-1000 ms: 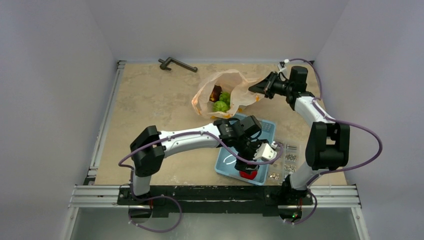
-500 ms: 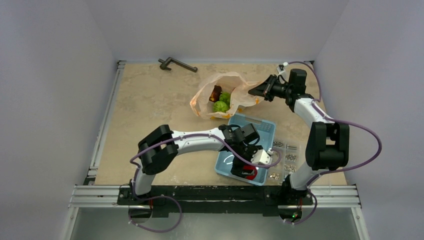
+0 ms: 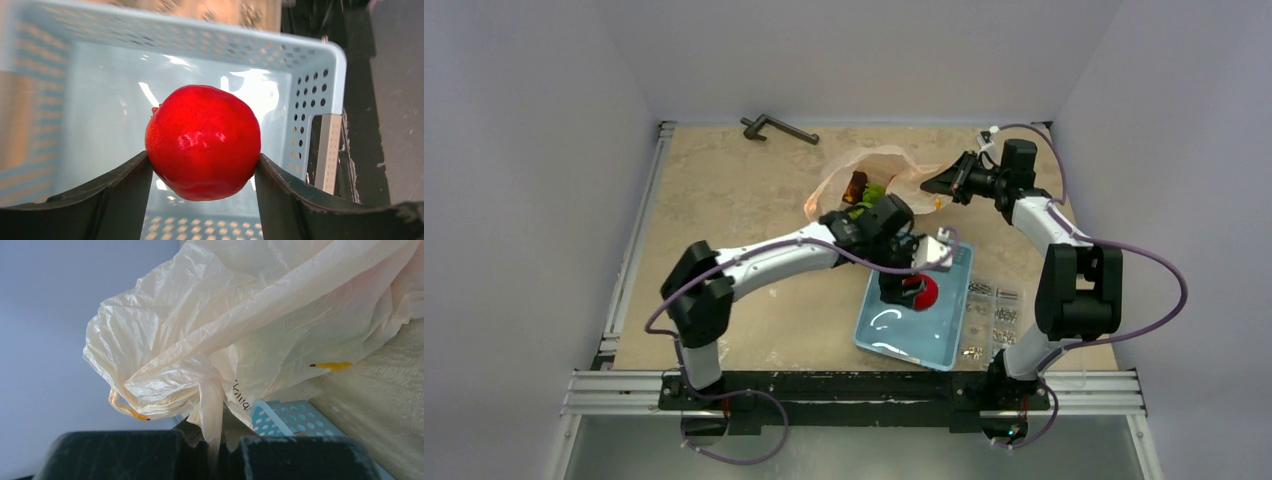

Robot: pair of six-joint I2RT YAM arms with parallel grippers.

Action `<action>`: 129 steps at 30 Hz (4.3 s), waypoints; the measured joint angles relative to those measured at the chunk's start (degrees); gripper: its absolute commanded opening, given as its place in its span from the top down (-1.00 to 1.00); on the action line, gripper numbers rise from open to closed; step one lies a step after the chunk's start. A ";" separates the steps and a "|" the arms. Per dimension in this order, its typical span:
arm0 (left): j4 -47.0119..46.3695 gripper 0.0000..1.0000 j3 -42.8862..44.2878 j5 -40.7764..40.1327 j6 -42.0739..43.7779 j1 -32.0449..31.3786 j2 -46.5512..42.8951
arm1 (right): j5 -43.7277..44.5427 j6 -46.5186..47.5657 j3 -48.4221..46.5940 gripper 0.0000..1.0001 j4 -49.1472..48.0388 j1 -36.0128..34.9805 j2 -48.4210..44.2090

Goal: Place the fake fruits into the plastic bag and tie a complex knot

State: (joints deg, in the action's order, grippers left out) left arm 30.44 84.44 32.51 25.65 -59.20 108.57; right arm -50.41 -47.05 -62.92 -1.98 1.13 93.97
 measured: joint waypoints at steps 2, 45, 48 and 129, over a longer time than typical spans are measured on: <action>0.52 0.66 1.36 0.59 -1.55 3.13 -5.16 | 0.00 0.55 0.00 1.00 0.37 0.00 -0.07; -1.86 -1.00 17.86 -1.99 -12.61 26.21 -16.85 | -0.22 2.91 -9.16 1.00 4.94 0.00 0.39; -1.18 -1.00 14.10 -1.20 -17.38 31.61 -25.55 | -0.20 2.69 -9.55 1.00 4.83 0.00 0.42; 12.96 0.42 -4.48 0.83 -27.30 67.49 -41.66 | -0.74 37.99 -36.22 1.00 32.33 -25.77 2.12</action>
State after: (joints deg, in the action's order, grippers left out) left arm 43.40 79.96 33.34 -1.65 8.29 66.92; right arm -51.16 -9.06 -99.13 30.35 -24.64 96.09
